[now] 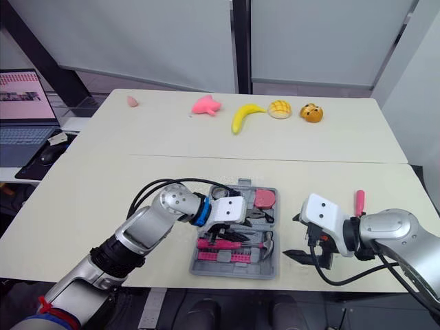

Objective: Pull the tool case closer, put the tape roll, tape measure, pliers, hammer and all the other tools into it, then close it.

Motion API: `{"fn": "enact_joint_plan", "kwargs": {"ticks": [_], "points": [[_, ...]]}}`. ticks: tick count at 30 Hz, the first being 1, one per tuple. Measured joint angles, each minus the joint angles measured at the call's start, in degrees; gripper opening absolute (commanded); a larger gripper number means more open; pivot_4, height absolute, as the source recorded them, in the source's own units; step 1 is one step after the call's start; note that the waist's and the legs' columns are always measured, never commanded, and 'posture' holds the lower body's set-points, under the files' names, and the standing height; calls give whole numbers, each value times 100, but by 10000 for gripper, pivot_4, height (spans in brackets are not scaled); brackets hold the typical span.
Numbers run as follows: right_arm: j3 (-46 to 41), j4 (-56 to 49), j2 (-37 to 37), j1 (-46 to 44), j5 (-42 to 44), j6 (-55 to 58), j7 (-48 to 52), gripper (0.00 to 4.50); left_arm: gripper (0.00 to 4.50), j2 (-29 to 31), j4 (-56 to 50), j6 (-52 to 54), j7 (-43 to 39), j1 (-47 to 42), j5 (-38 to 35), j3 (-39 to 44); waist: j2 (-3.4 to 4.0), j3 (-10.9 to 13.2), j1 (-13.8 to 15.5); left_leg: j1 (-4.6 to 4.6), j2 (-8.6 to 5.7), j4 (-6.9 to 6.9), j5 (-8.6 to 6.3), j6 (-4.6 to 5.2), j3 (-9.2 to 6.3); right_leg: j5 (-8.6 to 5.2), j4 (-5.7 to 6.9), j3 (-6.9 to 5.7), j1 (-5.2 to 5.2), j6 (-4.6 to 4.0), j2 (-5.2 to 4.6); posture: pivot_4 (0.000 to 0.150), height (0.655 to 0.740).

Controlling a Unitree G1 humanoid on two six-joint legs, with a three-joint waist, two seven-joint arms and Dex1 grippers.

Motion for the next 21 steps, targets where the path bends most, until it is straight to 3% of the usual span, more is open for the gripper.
{"fn": "enact_joint_plan", "kwargs": {"ticks": [2, 21], "points": [[2, 1, 0, -3, -1, 0, 0, 45000, 144, 48, 172, -172, -139, 0, -23, 2, 0, 0, 1, -2, 0, 0, 0, 0, 1, 0, -2, 1, 0, 0, 0, 1500, 7369], [3, 5, 1, 20, -12, -43, -4, 45000, 144, 132, 797, -1279, -222, 222, 656, -222, 2, -2, 2, 0, 0, 1, 0, 0, 1, 0, 1, 1, 2, 0, 0, 1500, 7369]]}}
